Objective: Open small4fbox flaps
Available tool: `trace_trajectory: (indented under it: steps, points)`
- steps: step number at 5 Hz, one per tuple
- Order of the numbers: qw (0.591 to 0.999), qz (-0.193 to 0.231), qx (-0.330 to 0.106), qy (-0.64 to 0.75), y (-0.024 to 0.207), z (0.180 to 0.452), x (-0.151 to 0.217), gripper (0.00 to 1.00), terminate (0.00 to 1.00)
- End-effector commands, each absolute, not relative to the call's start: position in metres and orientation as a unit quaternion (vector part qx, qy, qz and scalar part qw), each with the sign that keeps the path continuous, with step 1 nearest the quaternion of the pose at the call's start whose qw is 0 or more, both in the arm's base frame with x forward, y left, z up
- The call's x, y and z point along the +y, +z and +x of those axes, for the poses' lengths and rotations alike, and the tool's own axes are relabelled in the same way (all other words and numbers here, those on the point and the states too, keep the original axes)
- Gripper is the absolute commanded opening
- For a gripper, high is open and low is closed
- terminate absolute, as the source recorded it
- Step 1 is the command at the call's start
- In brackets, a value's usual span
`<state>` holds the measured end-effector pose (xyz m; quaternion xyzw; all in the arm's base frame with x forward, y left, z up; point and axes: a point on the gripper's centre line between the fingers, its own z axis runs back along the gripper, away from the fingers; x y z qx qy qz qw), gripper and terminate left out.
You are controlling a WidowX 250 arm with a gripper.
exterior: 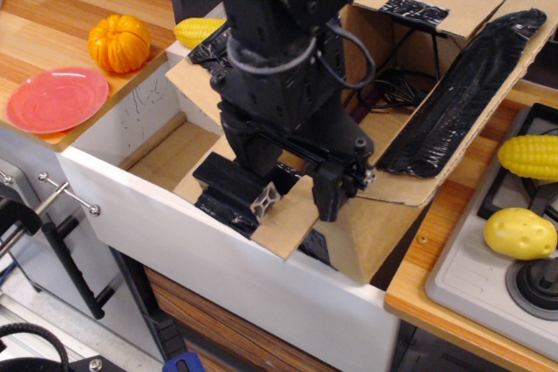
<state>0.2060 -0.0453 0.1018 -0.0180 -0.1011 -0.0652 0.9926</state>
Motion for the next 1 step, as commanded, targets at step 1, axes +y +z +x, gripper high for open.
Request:
trace_trajectory:
  steps: [1]
  points:
    - [0.992, -0.016, -0.112, -0.062, 0.1033, 0.205, -0.0497, 1.0, 1.0]
